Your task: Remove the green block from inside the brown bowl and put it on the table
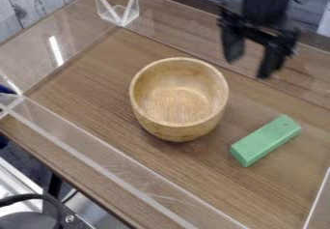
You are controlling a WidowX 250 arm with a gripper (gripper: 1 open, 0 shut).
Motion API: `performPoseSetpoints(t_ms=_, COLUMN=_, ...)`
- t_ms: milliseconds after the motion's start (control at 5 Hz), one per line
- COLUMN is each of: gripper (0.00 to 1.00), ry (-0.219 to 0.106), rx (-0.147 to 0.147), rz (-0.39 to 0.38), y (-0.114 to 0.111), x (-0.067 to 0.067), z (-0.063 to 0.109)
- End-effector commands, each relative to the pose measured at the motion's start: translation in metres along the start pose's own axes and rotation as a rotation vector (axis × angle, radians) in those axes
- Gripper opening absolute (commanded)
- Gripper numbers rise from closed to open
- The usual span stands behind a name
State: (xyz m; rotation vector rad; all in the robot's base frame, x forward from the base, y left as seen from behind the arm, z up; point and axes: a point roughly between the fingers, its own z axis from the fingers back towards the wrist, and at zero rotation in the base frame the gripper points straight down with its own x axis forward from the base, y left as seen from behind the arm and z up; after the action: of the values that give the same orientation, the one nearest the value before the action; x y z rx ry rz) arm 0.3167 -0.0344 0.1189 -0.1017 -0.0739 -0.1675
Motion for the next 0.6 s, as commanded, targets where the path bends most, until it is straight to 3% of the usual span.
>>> performPoseSetpoints(t_ms=0, gripper=1.00, ry=-0.092, rx=0.047, rz=0.007, y=0.035, x=0.000, z=0.043)
performPoseSetpoints(t_ms=200, gripper=1.00, ry=-0.107, rx=0.067, rz=0.031, y=0.069, x=-0.004, z=0.055)
performPoseSetpoints(t_ms=400, gripper=1.00, ry=-0.101, rx=0.075, rz=0.016, y=0.085, x=-0.014, z=0.062)
